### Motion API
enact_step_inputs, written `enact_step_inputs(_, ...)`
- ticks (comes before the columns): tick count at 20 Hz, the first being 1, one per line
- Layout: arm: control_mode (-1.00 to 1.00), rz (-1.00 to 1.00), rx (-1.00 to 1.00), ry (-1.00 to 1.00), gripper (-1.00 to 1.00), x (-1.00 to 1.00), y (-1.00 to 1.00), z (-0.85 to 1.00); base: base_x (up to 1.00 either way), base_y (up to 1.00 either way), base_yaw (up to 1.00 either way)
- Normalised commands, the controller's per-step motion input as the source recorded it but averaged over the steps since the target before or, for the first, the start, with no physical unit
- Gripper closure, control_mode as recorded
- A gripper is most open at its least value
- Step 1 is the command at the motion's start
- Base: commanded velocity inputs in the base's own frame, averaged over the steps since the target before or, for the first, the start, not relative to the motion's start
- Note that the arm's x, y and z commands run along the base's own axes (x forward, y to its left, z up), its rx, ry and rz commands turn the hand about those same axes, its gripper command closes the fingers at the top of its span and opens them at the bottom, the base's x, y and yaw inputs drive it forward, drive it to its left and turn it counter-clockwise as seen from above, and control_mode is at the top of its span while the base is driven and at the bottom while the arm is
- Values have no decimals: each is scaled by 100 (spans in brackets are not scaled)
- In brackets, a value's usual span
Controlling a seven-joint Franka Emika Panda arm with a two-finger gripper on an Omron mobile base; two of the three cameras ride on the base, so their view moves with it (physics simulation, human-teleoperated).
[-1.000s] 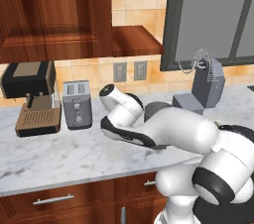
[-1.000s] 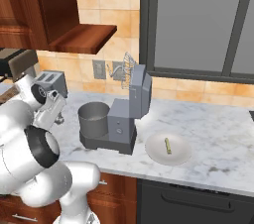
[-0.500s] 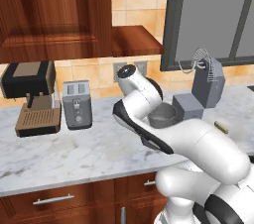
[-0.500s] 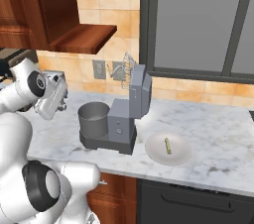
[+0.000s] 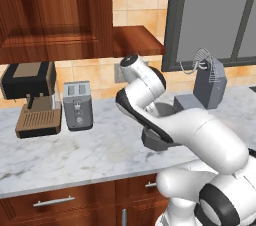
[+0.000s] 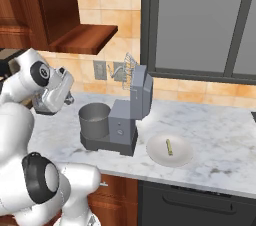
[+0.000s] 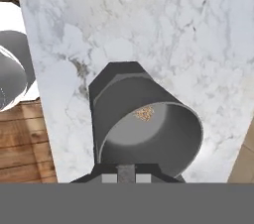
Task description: Add butter and sugar cubes to the stand mixer bowl and then turn on the stand mixer to begin making frosting.
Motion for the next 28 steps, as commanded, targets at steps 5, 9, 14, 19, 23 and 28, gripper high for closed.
enact_step_inputs(5, -100, 0, -4, 17, 100, 23, -53, -23, 0, 0, 0)
enact_step_inputs(9, -100, 0, 0, 19, 100, 2, -55, -42, 0, 0, 0)
enact_step_inputs(14, -100, 3, 0, 3, 100, 0, -36, -48, 0, 0, 0)
enact_step_inputs(19, -100, 4, 0, 0, 100, 2, -9, -47, 0, 0, 0)
enact_step_inputs(23, -100, 4, 1, 0, 100, 4, 0, -40, 0, 0, 0)
enact_step_inputs(28, -100, 5, 1, 0, 100, 12, 0, -35, 0, 0, 0)
